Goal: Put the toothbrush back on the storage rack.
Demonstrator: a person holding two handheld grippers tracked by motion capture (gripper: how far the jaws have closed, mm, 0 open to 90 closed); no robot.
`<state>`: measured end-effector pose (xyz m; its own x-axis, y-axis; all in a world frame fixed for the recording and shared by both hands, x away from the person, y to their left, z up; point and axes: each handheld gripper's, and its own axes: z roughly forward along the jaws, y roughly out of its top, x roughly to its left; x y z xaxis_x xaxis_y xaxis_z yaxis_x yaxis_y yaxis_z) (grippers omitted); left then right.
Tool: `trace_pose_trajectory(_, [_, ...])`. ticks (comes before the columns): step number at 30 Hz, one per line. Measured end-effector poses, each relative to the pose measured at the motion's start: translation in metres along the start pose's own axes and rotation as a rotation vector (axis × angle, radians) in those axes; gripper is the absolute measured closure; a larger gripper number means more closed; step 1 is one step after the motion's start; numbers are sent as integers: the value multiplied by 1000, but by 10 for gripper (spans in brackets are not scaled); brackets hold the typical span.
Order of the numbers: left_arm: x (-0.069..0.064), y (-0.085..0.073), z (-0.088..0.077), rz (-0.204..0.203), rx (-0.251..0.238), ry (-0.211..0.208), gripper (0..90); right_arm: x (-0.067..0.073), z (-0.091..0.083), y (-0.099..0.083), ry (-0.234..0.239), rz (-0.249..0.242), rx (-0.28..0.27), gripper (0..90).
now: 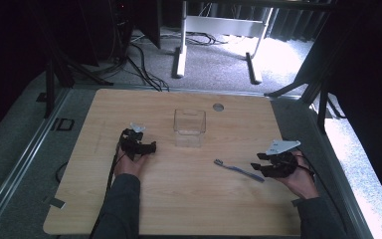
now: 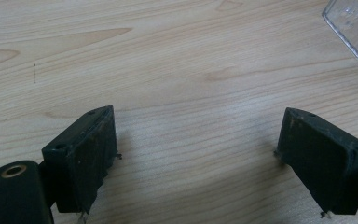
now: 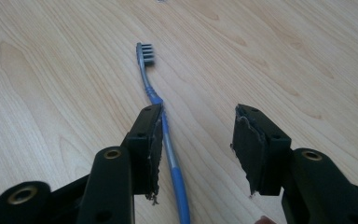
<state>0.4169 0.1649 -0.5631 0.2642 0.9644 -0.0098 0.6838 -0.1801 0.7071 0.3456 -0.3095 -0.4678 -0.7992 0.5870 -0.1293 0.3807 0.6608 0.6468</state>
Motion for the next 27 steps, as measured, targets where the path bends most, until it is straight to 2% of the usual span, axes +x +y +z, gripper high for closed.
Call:
trace_pose_trajectory(8, [0,0,0,0,0,0,123,2,1,1,4,-2,8,512])
trace_pose_trajectory(11, [0,0,0,0,0,0,122,2,1,4,0,-11,24,498])
trace_pose_trajectory(27, [0,0,0,0,0,0,123,6,1,15,17,-42,42,490])
